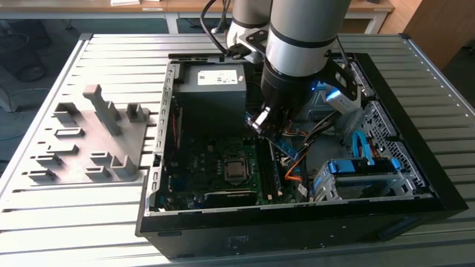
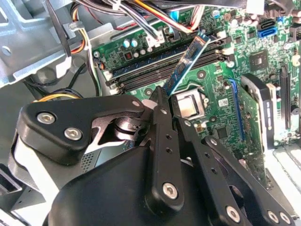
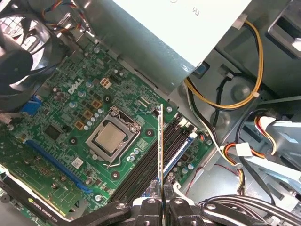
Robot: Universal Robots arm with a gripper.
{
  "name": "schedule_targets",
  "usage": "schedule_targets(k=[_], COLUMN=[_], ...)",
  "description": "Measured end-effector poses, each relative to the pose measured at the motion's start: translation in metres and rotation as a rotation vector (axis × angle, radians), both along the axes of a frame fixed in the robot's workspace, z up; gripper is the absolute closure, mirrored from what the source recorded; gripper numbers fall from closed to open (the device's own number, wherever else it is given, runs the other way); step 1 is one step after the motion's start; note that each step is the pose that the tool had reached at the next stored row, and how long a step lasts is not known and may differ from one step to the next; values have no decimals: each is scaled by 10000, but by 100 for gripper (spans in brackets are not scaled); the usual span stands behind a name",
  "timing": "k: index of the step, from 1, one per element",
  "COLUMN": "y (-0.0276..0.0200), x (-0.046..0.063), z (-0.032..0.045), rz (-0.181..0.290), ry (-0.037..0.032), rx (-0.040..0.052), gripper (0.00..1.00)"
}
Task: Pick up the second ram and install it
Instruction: 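Insert the second ram into the second slot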
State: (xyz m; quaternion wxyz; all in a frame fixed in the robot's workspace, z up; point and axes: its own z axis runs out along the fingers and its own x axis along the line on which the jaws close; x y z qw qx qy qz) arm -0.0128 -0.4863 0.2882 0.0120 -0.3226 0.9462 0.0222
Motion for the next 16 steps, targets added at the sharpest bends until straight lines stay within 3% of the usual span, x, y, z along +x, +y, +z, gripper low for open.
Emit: schedule_targets(k=[16], y=[0], x=[0], z=[-2], rz=[-887], ry=[0], rx=[0], gripper=[86])
